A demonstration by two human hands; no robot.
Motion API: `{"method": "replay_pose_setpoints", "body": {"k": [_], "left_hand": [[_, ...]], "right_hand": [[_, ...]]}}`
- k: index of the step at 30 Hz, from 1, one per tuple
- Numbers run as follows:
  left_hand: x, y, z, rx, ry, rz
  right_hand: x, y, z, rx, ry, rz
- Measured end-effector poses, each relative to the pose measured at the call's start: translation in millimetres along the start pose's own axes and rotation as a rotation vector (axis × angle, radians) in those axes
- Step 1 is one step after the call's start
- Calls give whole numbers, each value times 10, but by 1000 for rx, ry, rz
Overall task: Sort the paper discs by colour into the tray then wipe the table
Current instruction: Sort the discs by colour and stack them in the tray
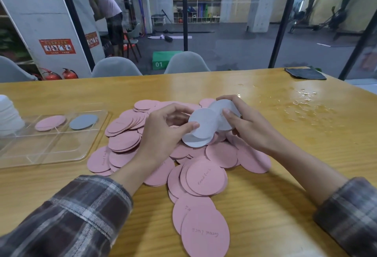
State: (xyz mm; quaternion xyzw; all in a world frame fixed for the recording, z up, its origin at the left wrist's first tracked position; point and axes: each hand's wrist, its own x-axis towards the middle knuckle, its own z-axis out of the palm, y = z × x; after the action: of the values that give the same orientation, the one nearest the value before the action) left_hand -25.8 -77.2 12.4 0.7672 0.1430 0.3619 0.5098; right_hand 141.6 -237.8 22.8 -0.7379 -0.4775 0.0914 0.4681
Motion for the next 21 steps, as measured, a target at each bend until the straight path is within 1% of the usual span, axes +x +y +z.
{"method": "replay_pose_setpoints", "body": {"k": [3, 6, 11, 13, 17, 19, 21], "left_hand": [[-17, 9, 69, 4, 24, 12], [-5, 11, 130, 33, 67, 45], [8, 11, 206, 71, 91, 63], [3, 13, 235, 96, 97, 80], [35, 1, 210, 128, 48, 85], [59, -37, 101, 236, 46, 105], [52, -76, -64, 432, 45, 140]], "right_hand": [[-30, -36, 54, 80, -49, -4], [-56, -66, 78, 132, -51, -23], [-40, -52, 98, 89, -123, -8], [-31, -12, 96, 6, -124, -31], [-22, 37, 98, -9, -143, -39], [-12, 53, 95, -8, -133, -30], [-10, 47, 85, 0, -116, -30]]}}
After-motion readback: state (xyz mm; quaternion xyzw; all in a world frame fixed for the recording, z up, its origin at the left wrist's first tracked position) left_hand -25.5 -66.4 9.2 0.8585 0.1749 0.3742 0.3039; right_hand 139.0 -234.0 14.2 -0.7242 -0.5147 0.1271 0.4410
